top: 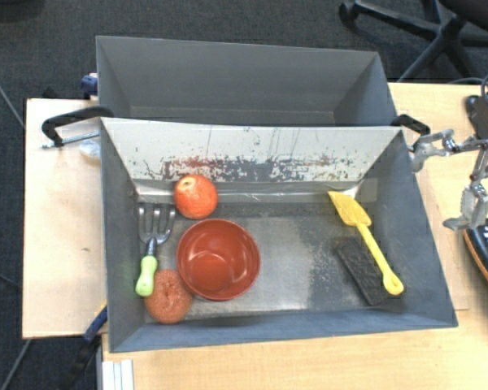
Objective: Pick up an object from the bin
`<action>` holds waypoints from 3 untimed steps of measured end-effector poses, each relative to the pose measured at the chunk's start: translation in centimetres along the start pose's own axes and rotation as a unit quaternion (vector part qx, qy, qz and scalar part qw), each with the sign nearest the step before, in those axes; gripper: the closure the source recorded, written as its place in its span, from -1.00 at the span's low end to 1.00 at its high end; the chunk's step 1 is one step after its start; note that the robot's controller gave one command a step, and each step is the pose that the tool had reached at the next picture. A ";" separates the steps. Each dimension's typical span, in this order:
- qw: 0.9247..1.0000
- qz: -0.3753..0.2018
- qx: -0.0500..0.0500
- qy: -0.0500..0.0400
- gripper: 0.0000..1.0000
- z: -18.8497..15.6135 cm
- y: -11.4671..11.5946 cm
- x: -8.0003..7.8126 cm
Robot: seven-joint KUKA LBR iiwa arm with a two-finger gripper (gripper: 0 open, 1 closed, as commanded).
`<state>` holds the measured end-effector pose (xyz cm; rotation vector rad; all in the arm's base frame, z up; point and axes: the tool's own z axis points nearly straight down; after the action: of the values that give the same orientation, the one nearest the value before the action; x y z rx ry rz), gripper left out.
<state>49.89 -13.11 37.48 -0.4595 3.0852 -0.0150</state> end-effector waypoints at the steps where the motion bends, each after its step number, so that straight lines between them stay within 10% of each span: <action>1: 0.976 -0.217 0.003 -0.004 -1.00 0.6 -3.7 -9.2; 3: 0.855 -0.518 0.006 -0.006 -1.00 0.4 -2.2 -5.6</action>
Offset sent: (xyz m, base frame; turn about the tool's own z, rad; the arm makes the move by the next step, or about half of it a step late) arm 0.0968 -0.0097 -0.0048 -0.4394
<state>55.87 -13.63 37.18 -1.9893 2.3957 -0.0460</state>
